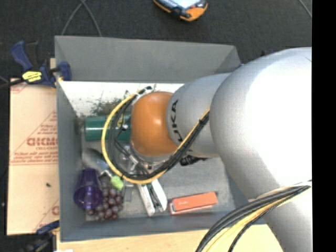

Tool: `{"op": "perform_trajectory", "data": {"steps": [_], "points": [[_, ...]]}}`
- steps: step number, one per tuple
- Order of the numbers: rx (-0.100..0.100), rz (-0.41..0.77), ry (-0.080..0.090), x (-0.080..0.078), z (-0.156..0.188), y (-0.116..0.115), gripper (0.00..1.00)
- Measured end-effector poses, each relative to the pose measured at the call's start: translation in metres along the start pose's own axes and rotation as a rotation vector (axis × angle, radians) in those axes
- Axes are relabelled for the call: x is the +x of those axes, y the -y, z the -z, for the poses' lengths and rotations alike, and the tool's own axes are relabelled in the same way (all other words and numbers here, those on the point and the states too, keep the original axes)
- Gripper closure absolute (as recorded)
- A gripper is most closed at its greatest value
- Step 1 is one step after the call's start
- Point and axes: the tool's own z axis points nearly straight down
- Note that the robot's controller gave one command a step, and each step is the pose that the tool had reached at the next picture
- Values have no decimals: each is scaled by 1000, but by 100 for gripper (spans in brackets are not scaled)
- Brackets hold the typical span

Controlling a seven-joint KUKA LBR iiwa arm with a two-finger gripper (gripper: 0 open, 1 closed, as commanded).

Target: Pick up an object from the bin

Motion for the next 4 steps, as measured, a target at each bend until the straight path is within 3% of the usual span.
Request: {"op": "perform_trajectory", "data": {"steps": [1, 2, 3, 4], "points": [[-3, 154, 14, 6, 92, -55, 0], [12, -331, -2, -30, 31, -49, 0], [-1, -96, 25, -56, 11, -68, 0], [9, -772, 6, -28, 4, -62, 100]]}}
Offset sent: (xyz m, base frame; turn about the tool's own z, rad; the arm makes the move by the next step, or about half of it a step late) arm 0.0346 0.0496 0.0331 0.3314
